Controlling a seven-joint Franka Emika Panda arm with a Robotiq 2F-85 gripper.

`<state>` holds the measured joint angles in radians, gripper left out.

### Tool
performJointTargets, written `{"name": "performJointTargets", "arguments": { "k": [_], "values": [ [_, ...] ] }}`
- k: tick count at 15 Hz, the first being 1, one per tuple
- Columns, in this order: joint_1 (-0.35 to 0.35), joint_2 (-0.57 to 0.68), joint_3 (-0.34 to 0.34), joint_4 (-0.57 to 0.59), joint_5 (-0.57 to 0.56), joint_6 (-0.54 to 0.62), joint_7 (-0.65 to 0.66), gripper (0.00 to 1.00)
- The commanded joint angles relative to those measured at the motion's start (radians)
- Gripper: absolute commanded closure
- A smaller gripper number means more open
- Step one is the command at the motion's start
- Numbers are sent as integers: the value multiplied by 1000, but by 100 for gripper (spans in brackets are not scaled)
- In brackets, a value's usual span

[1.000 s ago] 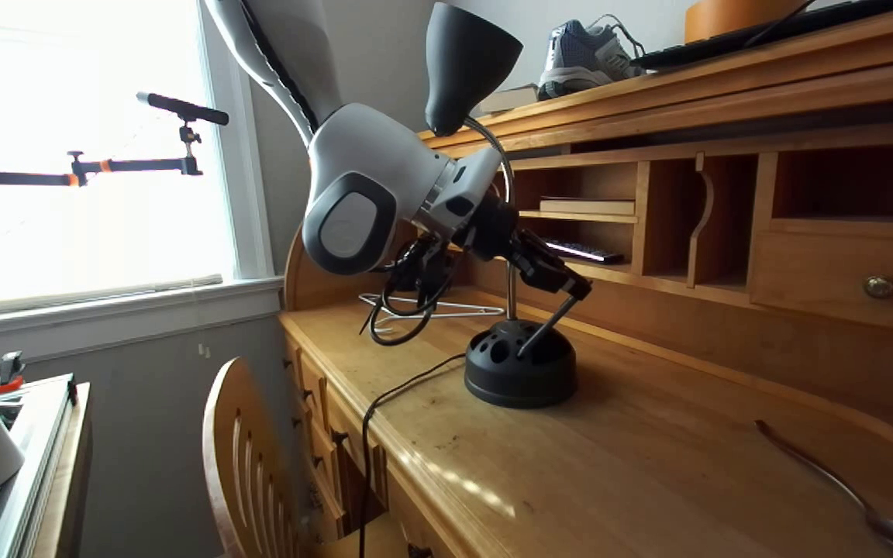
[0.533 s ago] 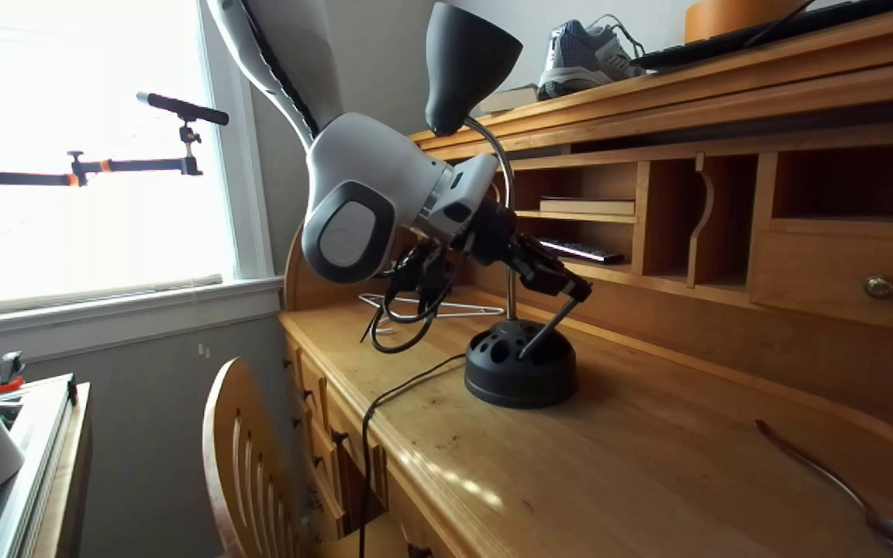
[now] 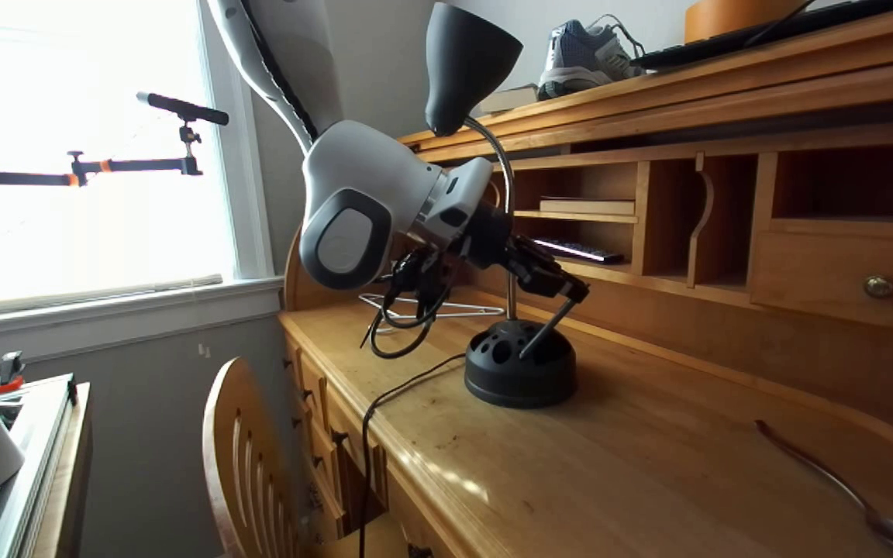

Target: Put the black pen in the lamb base

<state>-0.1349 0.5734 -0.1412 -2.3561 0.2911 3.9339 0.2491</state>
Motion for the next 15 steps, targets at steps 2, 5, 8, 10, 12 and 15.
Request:
{"name": "performJointTargets", "arguments": {
  "k": [2,5,8,10,12,15],
  "values": [
    [4,26,15,-3,36,48,-15,96],
    [4,29,22,-12,45,113,-4,96],
    [11,39,28,-19,77,145,-14,96],
    [19,47,28,-19,103,150,-24,96],
    [29,55,27,-19,129,148,-36,96],
    [44,63,28,-15,164,159,-49,96]
  ]
}}
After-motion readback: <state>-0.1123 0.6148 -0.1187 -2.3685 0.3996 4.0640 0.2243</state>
